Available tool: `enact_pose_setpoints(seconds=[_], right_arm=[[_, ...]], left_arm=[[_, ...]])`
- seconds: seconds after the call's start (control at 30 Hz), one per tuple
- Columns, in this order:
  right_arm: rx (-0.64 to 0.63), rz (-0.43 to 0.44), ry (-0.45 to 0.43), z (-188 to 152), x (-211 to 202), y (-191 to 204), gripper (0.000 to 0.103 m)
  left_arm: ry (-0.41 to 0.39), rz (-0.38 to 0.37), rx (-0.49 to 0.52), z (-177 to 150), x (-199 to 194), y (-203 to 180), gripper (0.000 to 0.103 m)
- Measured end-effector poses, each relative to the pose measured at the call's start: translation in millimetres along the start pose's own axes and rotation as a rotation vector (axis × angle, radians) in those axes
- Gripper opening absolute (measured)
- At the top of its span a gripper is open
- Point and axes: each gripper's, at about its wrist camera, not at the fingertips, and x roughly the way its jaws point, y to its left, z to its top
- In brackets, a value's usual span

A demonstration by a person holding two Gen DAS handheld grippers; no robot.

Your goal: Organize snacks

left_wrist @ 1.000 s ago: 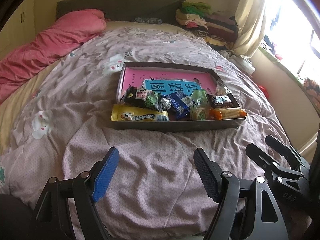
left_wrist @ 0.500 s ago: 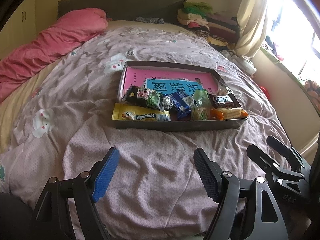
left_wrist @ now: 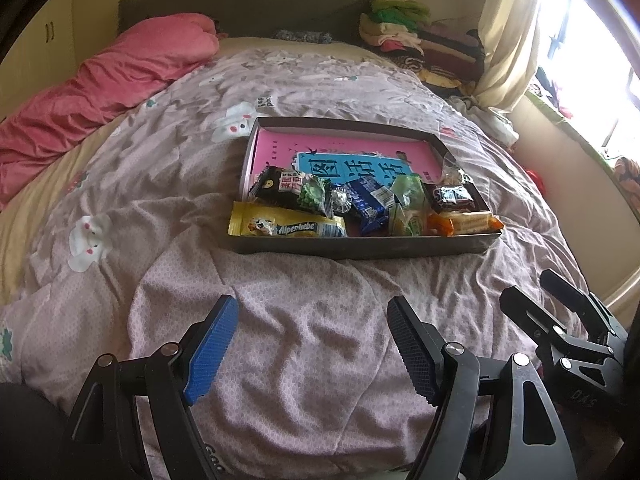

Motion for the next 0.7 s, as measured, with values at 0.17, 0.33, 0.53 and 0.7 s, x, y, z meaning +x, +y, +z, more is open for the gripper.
enact_pose_setpoints(seconds=[0.17,0.33,0.53,0.7], right_arm=[[0.000,-0.001,0.000,-0.4,0.1,0.2,0.095],[-0.001,-0.001,0.002,-0.4,0.1,0.1,0.095],[-0.002,-0.001,0.002,-0.5,0.2,0.5,0.095],[-0.003,-0.001,0.003,-0.7,0.4,0.8,0.095]], left_arm=[[0.000,0.005,-0.004,-0.4,-0.4,0.3,0.078],[0.005,0.009,-0.008,-0.3,0.8,1.4,0.078],[0.005,0.013,-0.005,-0.3,0.8,1.2,0.078],[0.011,0.019,-0.001,0.2,0.9,1.3,0.078]])
